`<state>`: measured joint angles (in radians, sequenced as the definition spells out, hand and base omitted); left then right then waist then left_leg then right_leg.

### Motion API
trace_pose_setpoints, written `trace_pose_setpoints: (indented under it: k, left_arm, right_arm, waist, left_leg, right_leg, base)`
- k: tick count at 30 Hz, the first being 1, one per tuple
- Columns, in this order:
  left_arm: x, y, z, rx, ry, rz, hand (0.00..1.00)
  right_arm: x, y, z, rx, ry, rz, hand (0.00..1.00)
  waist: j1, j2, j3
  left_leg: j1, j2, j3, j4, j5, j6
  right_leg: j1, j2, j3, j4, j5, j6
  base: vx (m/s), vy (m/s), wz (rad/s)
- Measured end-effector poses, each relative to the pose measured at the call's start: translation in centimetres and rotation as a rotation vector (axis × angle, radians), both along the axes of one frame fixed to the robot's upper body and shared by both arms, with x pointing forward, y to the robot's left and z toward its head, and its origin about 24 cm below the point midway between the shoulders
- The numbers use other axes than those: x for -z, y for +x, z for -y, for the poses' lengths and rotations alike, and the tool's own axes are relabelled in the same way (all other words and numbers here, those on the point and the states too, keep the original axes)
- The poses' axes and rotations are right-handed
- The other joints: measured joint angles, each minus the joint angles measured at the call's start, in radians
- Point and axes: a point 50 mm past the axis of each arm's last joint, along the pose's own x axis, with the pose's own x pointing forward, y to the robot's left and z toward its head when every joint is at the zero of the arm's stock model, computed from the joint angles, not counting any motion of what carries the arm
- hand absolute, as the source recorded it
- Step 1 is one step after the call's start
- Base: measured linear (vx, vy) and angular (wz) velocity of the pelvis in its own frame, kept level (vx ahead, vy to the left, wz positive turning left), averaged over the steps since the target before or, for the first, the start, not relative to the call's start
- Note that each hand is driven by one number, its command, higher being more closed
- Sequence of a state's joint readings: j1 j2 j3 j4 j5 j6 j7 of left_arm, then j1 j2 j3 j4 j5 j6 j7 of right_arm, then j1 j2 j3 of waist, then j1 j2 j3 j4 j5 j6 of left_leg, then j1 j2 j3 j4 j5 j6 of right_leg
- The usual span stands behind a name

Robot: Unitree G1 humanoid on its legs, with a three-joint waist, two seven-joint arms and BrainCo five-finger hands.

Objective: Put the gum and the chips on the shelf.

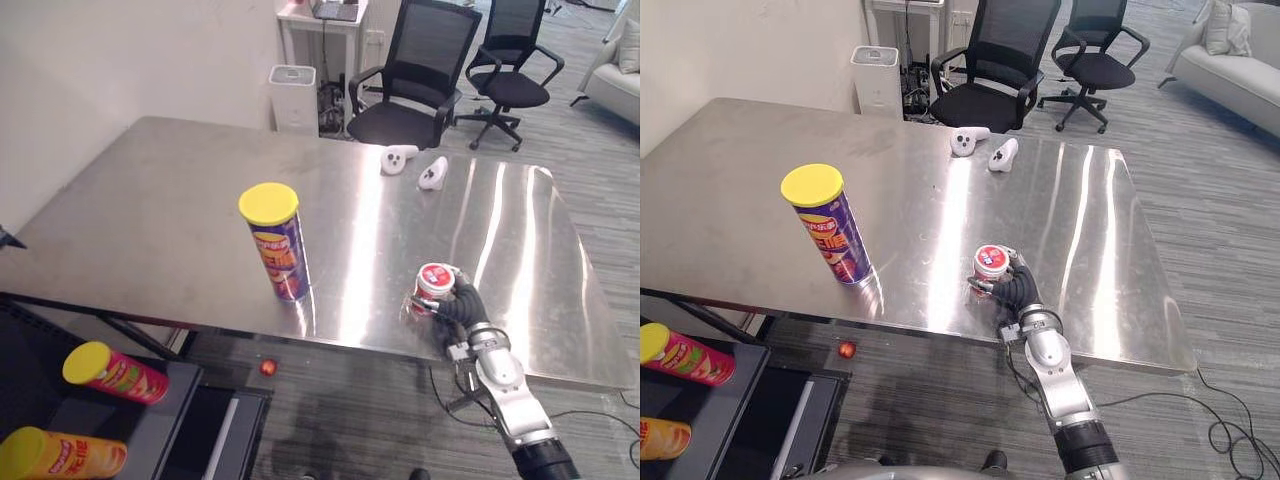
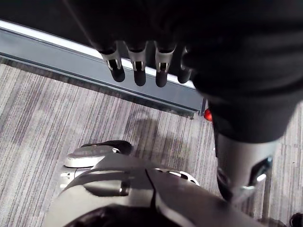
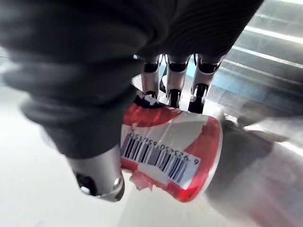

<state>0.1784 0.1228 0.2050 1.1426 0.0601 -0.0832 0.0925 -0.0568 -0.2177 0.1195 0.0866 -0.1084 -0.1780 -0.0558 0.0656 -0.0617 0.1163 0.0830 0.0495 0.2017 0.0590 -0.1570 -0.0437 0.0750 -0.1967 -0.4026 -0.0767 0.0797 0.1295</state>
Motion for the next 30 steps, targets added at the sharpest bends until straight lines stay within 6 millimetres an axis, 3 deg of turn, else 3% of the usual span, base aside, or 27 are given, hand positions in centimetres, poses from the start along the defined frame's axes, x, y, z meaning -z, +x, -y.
trace_pose_setpoints:
  k: [6,14,30]
  left_arm:
    - [0.0,-0.2,-0.1,-0.047,0.000,0.004,0.00]
    - [0.0,-0.6,-0.3,-0.085,-0.012,0.001,0.00]
    - [0.2,-1.7,-0.1,-0.137,-0.039,-0.018,0.00]
  right_arm:
    - [-2.0,-0.2,1.1,0.043,0.012,0.083,1.00]
    - [-4.1,-1.0,2.1,0.061,0.060,0.167,1.00]
    - [-2.5,-2.0,2.5,0.052,0.079,0.091,1.00]
  waist:
    - [-0.005,0.000,0.015]
    - [-0.002,-0.001,0.015]
    - [-0.006,0.021,-0.025]
  left_leg:
    - [0.008,0.008,-0.023,0.014,0.000,0.000]
    - [0.006,0.004,-0.021,0.020,0.005,-0.002]
    - [0.006,0.005,-0.058,0.021,0.017,-0.008]
  right_leg:
    - [-0.004,-0.005,0.011,0.066,-0.017,-0.021]
    - [-0.003,-0.009,0.029,0.060,-0.027,-0.008]
    - [0.043,0.002,-0.007,0.012,-0.024,-0.005]
  base:
    - [-0.03,0.007,0.11]
    - [-0.04,-0.017,-0.02]
    - [-0.01,-0.013,0.07]
